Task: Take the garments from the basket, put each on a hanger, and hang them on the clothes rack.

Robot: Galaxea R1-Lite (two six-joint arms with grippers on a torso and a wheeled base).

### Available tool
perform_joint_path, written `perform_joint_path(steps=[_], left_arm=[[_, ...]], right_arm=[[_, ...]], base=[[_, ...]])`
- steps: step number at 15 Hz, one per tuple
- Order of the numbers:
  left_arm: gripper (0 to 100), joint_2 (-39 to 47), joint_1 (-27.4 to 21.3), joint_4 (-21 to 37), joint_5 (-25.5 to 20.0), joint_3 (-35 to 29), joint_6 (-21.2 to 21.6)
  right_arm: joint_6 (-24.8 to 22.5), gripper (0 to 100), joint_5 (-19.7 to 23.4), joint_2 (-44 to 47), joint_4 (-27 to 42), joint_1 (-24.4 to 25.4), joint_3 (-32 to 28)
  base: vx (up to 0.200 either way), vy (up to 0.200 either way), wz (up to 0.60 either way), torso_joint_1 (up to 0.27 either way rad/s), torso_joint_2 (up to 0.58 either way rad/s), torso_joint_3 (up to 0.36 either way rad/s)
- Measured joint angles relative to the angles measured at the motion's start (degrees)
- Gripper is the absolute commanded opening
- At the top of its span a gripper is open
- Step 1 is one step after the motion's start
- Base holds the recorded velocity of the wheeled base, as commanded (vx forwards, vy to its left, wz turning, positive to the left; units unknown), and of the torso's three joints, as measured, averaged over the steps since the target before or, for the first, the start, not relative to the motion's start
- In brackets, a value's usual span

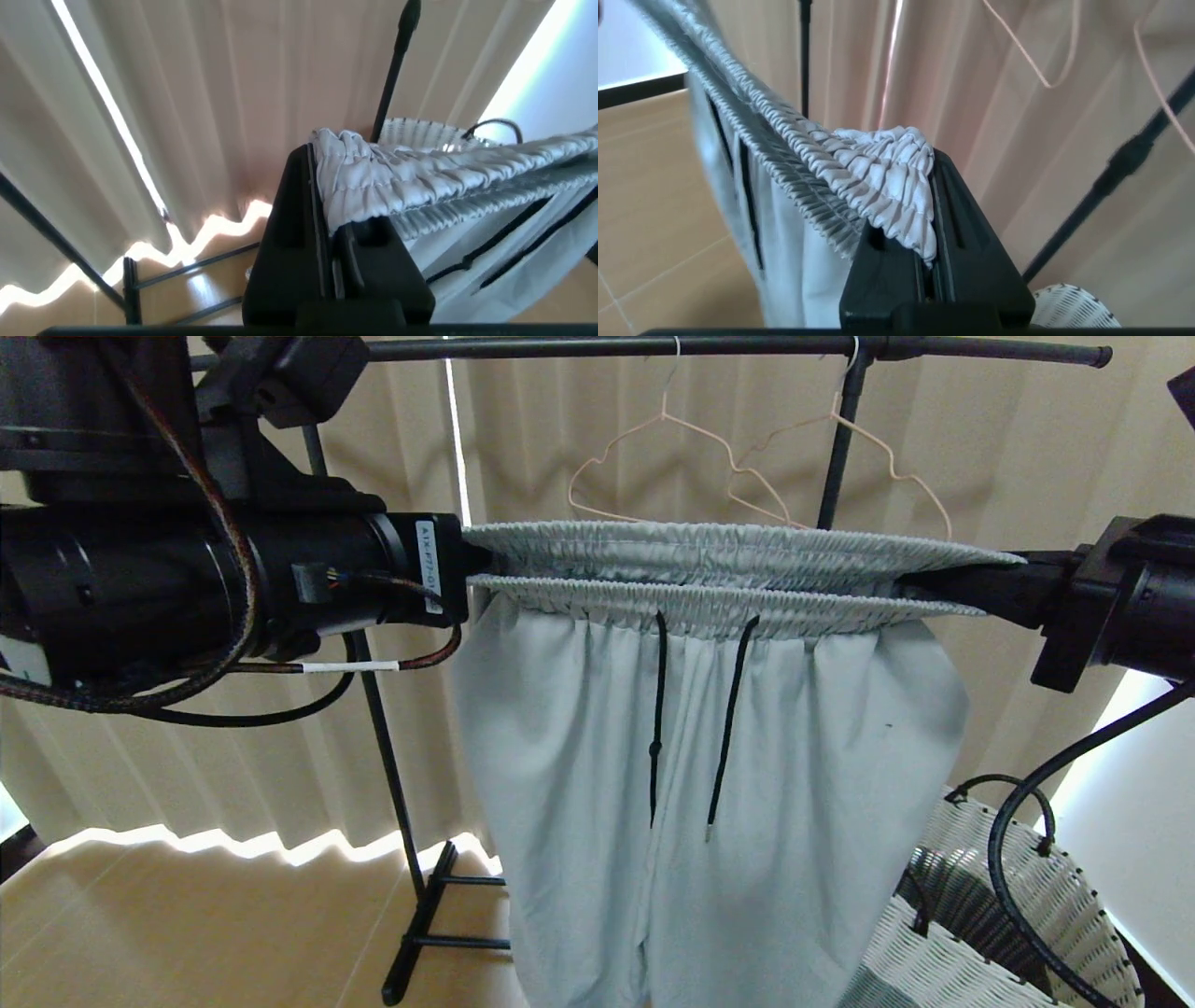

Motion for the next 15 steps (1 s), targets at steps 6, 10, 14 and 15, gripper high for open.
perform_joint_path(steps=[6, 10, 14, 15], left_arm=[[0, 0.0, -0.1, -2.5, 0.0, 2.2, 0.0], [0, 0.0, -0.1, -2.4, 0.2, 2.5, 0.0], [0, -0.7, -0.2, -2.1, 0.6, 4.7, 2.1], [0, -0.9, -0.2, -2.1, 2.0, 5.7, 3.1]], right_arm=[[0.0, 0, -0.1, 0.1, 0.0, 0.1, 0.0], [0.0, 0, -0.2, 0.1, 0.0, 0.1, -0.1], [0.0, 0, -1.8, 0.1, 0.0, 0.0, -0.1], [0.0, 0, -3.3, 0.1, 0.0, 0.0, -0.1]], base=[[0.0, 0.0, 0.0, 0.0, 0.0, 0.0], [0.0, 0.0, 0.0, 0.0, 0.0, 0.0], [0.0, 0.0, 0.0, 0.0, 0.0, 0.0], [0.0, 0.0, 0.0, 0.0, 0.0, 0.0]])
